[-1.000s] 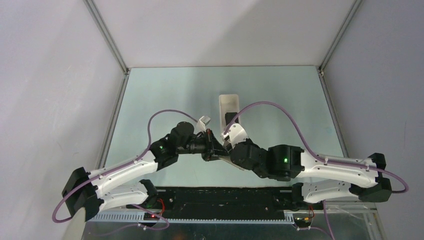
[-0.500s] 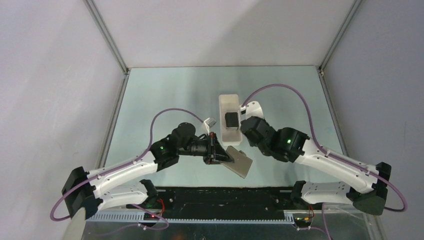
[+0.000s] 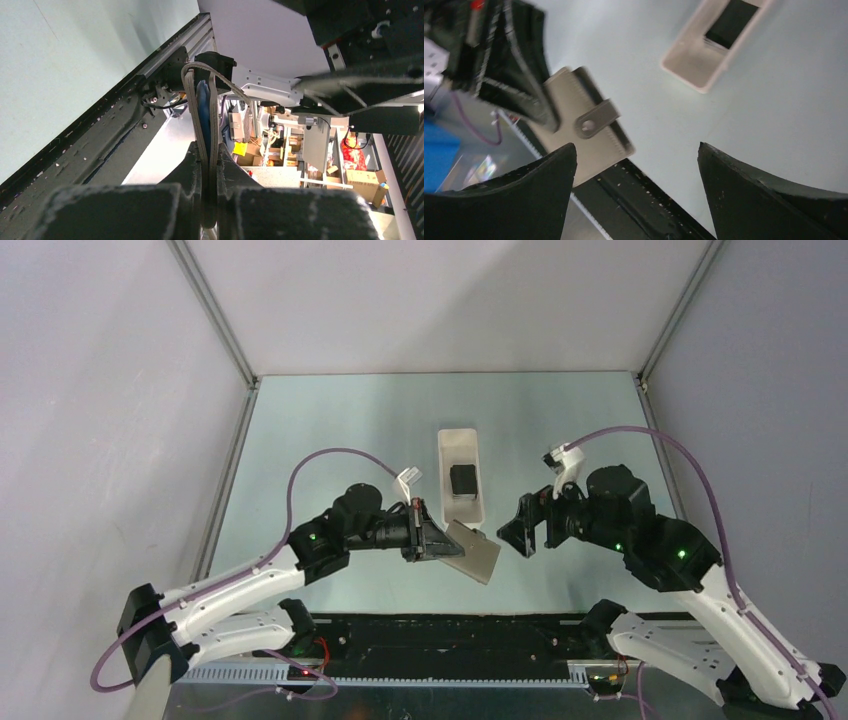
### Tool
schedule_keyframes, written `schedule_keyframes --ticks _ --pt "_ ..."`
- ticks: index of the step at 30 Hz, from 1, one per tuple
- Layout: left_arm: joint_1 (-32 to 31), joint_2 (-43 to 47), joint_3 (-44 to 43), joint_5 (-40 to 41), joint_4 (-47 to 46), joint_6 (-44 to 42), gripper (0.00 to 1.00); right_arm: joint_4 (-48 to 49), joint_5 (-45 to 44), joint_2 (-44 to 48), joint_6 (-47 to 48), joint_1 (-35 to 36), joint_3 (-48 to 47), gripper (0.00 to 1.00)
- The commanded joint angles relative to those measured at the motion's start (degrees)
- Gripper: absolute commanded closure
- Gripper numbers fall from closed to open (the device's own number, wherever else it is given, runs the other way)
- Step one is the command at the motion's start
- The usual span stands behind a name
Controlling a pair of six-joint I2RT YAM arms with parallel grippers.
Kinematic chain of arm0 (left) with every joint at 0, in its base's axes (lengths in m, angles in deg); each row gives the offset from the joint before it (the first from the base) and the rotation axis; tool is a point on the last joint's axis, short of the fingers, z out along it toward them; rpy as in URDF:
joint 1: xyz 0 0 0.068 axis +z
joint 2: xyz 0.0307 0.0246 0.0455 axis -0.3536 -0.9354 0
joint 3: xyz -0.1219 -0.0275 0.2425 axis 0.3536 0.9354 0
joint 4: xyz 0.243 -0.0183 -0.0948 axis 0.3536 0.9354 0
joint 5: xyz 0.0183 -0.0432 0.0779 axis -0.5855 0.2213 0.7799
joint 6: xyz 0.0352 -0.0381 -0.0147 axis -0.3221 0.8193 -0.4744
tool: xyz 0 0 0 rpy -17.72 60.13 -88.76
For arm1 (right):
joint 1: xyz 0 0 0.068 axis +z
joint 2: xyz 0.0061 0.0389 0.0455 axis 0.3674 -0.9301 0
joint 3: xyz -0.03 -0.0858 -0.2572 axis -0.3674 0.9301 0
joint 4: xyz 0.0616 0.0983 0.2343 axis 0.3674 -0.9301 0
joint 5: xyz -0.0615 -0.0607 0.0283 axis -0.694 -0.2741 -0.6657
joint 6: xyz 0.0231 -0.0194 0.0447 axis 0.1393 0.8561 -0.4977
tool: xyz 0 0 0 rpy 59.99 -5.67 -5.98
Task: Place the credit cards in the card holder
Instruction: Open the card holder at the center of the board.
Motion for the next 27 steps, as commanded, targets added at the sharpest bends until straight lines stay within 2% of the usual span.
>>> schedule_keyframes --ticks 1,7,10,12,17,19,21,27 --pt "-0.03 0.05 -3.54 0.39 -0.28 -1.38 1.00 2.69 7.42 -1.05 2.84 4.40 0.75 0.06" --pt "-0.10 -1.05 -4.96 -1.83 -0.23 -1.16 1.00 6.42 -6.20 -6.60 3.73 16.47 0.85 0.08" --pt "-0.12 -0.72 -5.01 -1.72 -0.22 -1.12 1.00 6.77 -8.72 -11.38 2.89 17.54 -0.92 0.27" --pt "-0.12 -0.52 -4.69 -1.87 -0.24 -1.15 1.00 6.60 -10.05 -12.95 2.11 16.89 -2.54 0.38" --pt "-0.16 0.24 -3.66 -1.74 -0.22 -1.13 1.00 8.47 -4.73 -12.08 0.95 10.24 -3.11 0.44" --pt "-0.13 0.60 -3.58 -1.44 -0.25 -1.24 1.00 8.17 -2.83 -11.99 1.03 7.67 -3.09 0.51" --pt "-0.12 0.78 -3.54 -1.39 -0.27 -1.33 1.00 8.00 -0.98 -11.92 1.09 5.62 -2.93 0.66" --pt "-0.12 1.27 -3.69 -1.23 -0.24 -1.79 1.00 7.66 3.85 -12.03 0.86 1.61 -2.44 0.88"
